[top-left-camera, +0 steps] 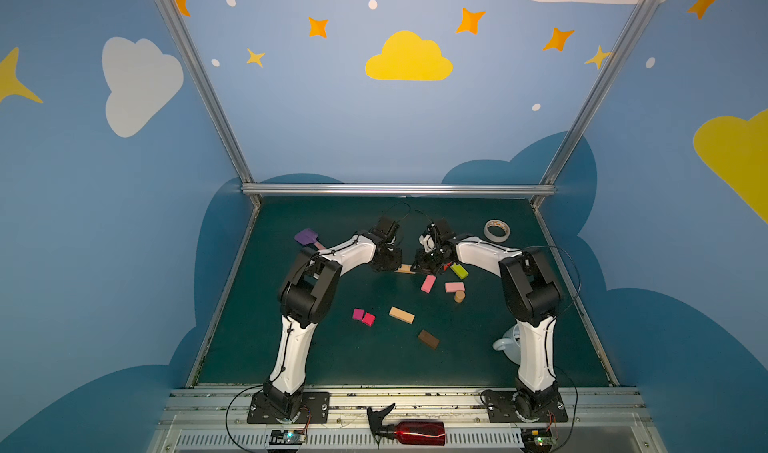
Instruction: Build the wood block tower
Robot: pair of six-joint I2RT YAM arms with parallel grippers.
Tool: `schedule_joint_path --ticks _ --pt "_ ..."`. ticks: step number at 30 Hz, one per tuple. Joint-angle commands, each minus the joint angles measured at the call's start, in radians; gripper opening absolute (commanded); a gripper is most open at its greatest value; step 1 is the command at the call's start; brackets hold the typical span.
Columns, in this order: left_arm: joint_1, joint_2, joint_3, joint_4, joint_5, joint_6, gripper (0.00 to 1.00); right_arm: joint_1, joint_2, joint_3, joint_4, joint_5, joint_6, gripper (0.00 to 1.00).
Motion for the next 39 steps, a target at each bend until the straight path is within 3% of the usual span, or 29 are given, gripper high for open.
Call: schedule_joint_path --ticks 1,4,10,19,25,34,39 --pt "0.008 -0.021 -0.015 -0.051 -0.028 -0.005 0.29 0.01 0.005 0.01 -0.023 -0.004 -0.007 0.26" --pt "0.008 -0.028 -0.018 -0.049 -0.028 -0.005 0.3 0.01 -0.007 0.007 -0.024 0.009 -0.01 0.33" --pt "0.008 -0.077 -0.03 -0.065 -0.045 -0.006 0.32 0.005 -0.041 0.004 -0.029 0.014 -0.014 0.39" --pt "-0.014 -0.338 -0.135 -0.096 -0.071 0.041 0.45 -0.022 -0.177 -0.042 -0.017 0.013 -0.032 0.4" --pt "-0.143 -0.501 -0.231 -0.173 -0.156 0.099 0.5 -0.055 -0.308 -0.126 0.011 0.038 -0.034 0.41" --pt "-0.374 -0.599 -0.415 -0.225 -0.31 -0.073 0.56 -0.076 -0.491 -0.2 0.154 0.083 -0.015 0.48" --pt "-0.426 -0.541 -0.416 -0.236 -0.36 -0.128 0.69 -0.09 -0.54 -0.233 0.215 0.079 0.001 0.51"
